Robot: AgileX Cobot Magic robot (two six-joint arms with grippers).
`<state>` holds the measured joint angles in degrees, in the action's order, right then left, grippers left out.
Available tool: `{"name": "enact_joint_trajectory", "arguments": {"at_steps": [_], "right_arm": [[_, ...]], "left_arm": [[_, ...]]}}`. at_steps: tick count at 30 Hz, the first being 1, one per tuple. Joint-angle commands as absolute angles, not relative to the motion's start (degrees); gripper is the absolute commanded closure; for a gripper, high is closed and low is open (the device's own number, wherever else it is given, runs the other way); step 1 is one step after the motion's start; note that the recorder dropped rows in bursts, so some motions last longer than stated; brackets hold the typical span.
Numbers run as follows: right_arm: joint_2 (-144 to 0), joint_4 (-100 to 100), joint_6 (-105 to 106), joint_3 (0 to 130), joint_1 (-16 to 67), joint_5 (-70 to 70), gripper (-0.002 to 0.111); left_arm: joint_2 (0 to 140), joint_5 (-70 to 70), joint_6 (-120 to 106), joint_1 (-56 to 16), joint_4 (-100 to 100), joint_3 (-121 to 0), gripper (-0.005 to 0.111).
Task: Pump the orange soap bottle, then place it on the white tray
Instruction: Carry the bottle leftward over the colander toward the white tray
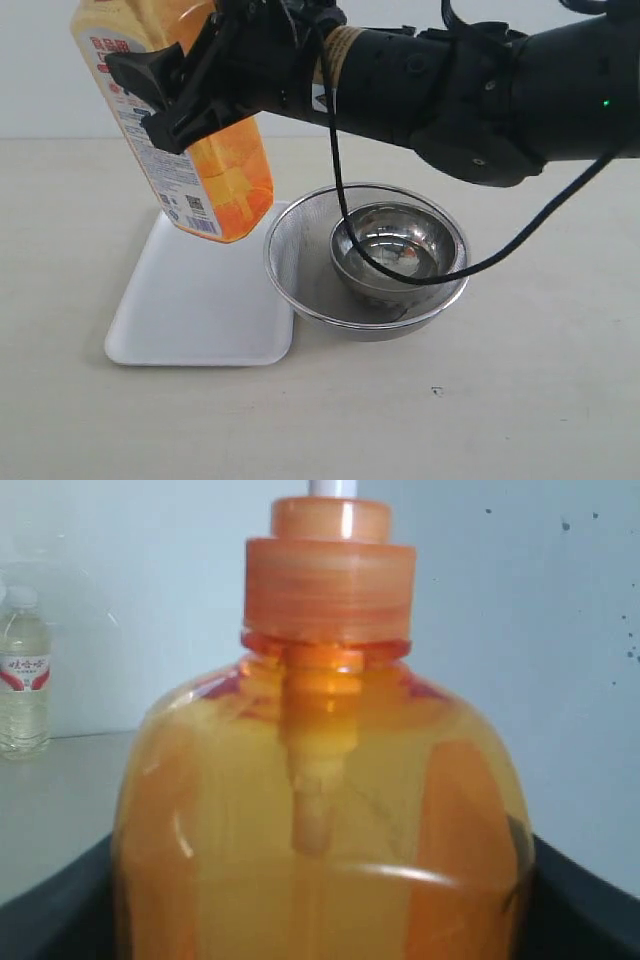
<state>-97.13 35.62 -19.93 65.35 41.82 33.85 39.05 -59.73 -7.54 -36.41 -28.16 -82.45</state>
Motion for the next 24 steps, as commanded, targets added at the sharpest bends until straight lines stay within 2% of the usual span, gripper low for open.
{"name": "enact_joint_trajectory", "arguments": {"at_steps": [1,11,24], "right_arm": [[-97.73,34.2,-21.06,68.16,41.98,38.31,0.108],[-105.33,31.6,-19.3,74.12,43.38,38.65,0.108],[-113.27,15.59,-8.61,76.1,44.58,44.83,0.108]], "left_arm": [[39.07,-60.18,-7.73,-36.59,-27.47,-82.25,0.102],[39.07,-60.18,-7.73,-36.59,-27.47,-82.25,0.102],[39.07,-62.57,-7.73,-36.59,-27.47,-82.25,0.102]]}}
